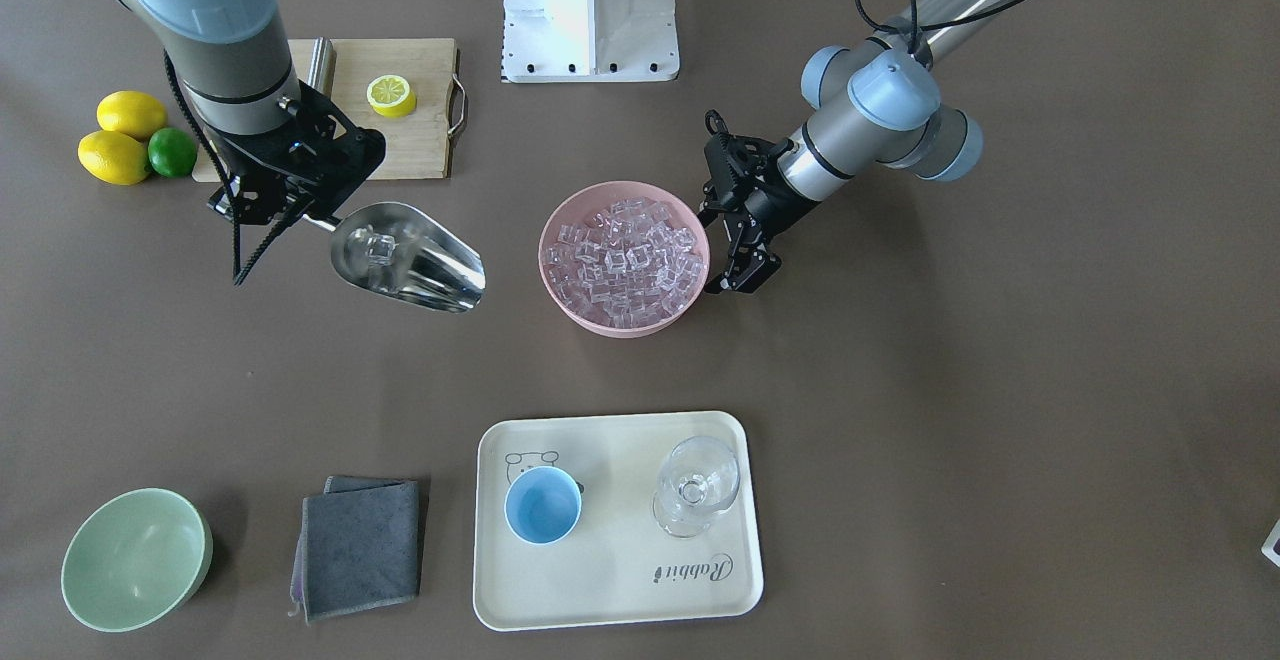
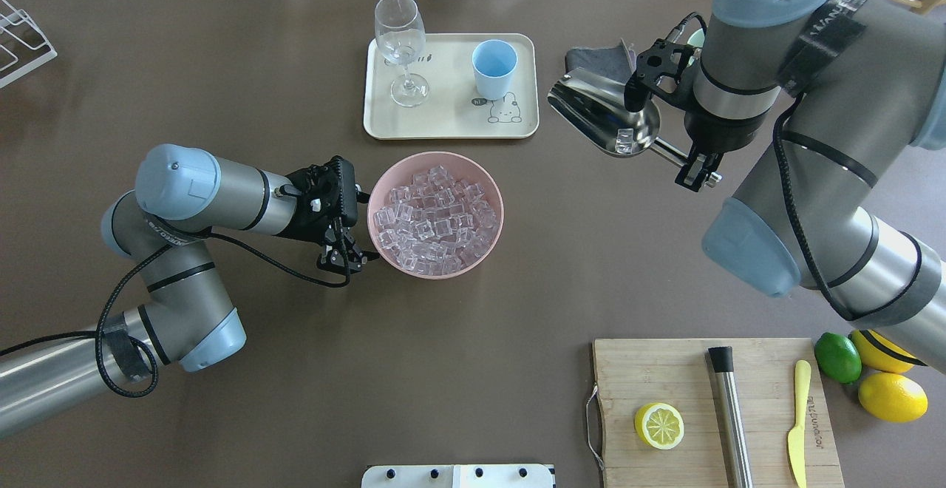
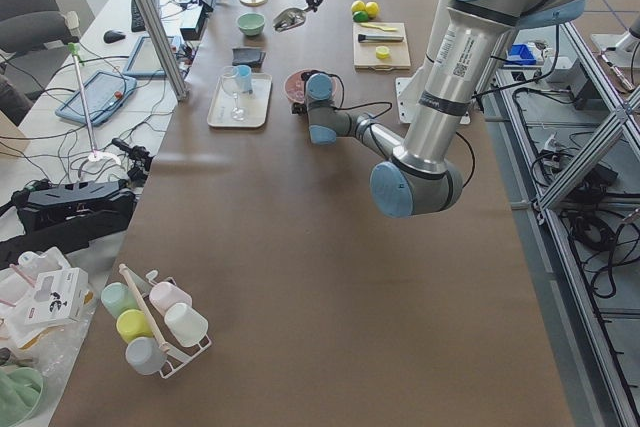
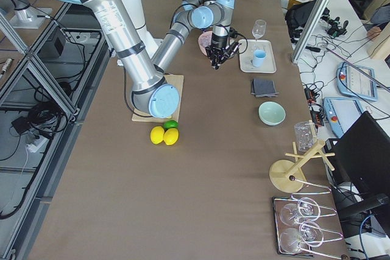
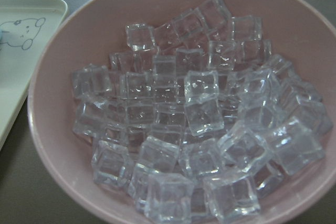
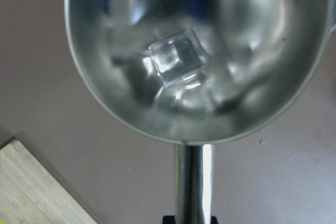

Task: Put ice in cup with scoop
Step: 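Carry the loaded scoop toward the light-blue cup on the tray with the right gripper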

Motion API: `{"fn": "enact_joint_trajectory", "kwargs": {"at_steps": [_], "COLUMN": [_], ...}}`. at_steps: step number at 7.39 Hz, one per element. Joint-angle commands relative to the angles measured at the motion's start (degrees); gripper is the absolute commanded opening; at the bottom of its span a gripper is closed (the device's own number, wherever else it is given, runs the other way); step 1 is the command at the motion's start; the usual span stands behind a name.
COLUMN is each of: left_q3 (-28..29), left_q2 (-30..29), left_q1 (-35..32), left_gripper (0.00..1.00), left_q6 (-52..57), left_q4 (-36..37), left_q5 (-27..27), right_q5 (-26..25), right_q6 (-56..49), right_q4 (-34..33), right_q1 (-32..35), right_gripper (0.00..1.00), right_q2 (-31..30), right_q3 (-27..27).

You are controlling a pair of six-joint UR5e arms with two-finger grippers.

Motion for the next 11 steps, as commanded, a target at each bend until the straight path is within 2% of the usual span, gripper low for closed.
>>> {"fn": "enact_joint_trajectory", "kwargs": {"at_steps": [1, 3, 6, 8, 9, 11], "left_q3": [0.04, 0.04, -0.05, -0.31, -1.27, -8.88], "left_q2": [0.86, 1.21, 1.13, 1.21, 1.65, 4.45], "left_q1": [-0.20, -0.99, -1.52, -3.97, -5.03, -6.26], "left_gripper": [0.98, 0.98, 0.98, 0.98, 0.98, 0.98], "left_q6": [0.00, -0.35, -0.79, -1.84, -3.85, -3.96], "left_q4": [-0.35, -1.05, -1.14, -0.62, -0.01, 8.22], "left_q5": [-0.11, -0.11, -0.11, -2.20, -2.22, -2.22], "right_q5": [0.91, 0.74, -1.97, -3.48, -3.31, -3.22], "right_q6": [3.14, 2.62, -5.52, -10.55, -10.57, -10.57], "right_q4": [-3.03, -4.20, -4.28, -4.28, -4.28, -5.07], "right_q1": [2.89, 4.21, 5.62, 5.63, 5.54, 4.75], "right_gripper": [0.00, 0.00, 0.00, 0.00, 0.00, 0.00], "right_q2": [5.23, 14.20, 30.01, 33.12, 33.13, 33.48], "right_q3": [-6.24, -17.74, -40.58, -46.69, -47.24, -49.08]}}
